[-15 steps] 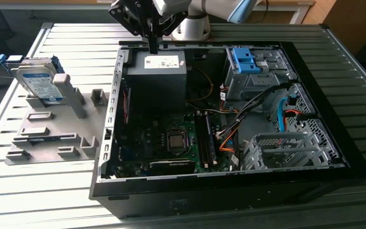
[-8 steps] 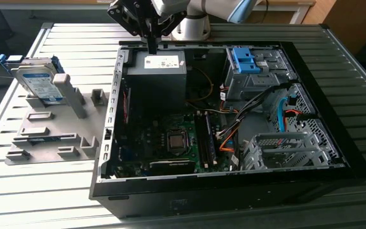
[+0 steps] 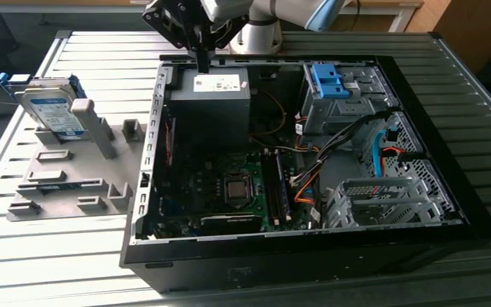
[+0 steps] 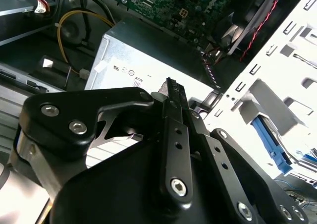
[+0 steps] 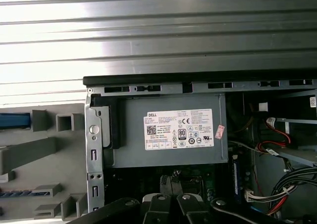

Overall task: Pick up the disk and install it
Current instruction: 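Reach for the disk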

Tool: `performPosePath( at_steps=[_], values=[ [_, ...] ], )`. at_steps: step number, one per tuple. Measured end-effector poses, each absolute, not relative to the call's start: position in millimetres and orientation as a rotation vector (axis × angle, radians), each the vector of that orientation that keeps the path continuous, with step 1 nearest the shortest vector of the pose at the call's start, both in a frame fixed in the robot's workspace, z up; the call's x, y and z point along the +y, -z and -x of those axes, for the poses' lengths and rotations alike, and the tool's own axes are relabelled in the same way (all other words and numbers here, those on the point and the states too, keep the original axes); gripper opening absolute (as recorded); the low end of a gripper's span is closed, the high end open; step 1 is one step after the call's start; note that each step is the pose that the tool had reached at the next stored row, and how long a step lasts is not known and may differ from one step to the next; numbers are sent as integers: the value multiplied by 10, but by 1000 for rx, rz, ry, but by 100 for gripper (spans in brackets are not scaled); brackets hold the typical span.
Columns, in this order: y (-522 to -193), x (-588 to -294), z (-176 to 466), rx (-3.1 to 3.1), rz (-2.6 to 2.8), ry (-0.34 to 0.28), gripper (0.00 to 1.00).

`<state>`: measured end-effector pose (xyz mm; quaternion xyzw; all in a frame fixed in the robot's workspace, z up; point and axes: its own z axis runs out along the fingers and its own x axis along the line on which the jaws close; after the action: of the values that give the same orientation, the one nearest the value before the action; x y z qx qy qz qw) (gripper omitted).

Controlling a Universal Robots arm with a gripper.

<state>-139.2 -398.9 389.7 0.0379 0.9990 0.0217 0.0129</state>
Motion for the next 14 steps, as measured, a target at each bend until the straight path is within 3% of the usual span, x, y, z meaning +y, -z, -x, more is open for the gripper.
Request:
performPosePath(
  at_steps=[14],
  values=[
    [-3888, -3989, 1420, 3113, -118, -68, 11]
  ],
)
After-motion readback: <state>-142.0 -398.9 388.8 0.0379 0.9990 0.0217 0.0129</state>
